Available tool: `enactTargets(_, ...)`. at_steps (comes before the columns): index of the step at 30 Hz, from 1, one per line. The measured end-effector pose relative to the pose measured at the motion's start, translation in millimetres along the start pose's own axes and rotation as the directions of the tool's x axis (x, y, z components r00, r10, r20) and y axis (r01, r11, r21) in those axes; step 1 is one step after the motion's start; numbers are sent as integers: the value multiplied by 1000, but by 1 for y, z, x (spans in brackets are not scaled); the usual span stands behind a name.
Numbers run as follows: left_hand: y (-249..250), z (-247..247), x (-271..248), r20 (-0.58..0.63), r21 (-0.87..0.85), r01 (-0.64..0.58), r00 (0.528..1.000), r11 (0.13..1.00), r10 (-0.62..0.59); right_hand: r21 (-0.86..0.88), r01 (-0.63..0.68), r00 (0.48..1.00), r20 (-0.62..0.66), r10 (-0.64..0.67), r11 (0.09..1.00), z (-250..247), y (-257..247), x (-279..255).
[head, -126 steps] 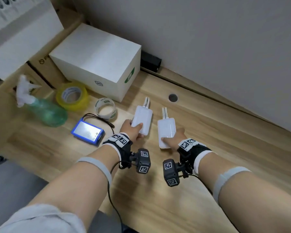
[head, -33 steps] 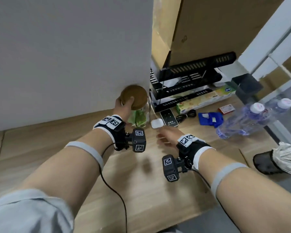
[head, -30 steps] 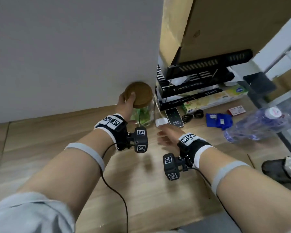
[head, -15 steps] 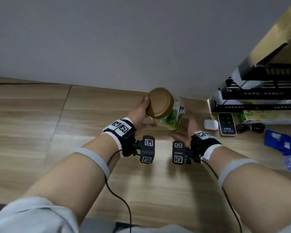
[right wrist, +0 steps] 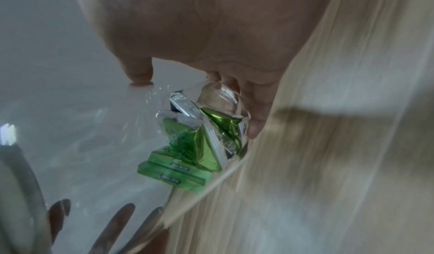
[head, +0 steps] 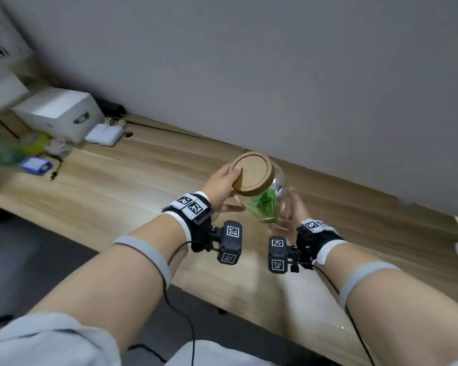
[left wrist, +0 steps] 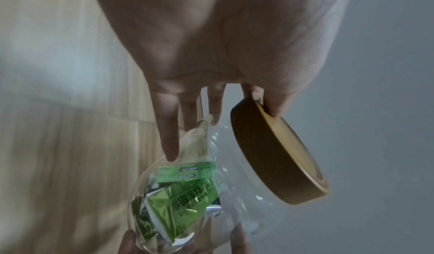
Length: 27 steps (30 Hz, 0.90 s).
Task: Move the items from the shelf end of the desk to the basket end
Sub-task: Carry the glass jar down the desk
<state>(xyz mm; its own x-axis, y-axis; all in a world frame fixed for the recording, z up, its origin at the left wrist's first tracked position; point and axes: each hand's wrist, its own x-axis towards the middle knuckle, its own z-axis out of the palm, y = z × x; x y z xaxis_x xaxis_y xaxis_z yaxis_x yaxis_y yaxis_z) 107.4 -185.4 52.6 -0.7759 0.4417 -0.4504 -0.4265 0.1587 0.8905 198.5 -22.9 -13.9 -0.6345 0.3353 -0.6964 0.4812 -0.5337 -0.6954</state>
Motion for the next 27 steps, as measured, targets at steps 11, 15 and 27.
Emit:
enactTargets(11, 8, -201, -18, -176, -73, -31, 984, 997, 18, -99, -84, 982, 158, 99, 992, 201, 24, -10)
enactTargets(15, 7, -250, -1, -244, -76, -1, 970, 997, -17, -151, -88, 983, 144, 110, 985, 253, 31, 6)
enactTargets(27, 34, -399, 98, -314, -51, 114, 941, 992, -124, -151, -180, 958, 197, 208, 972, 407, 13, 78)
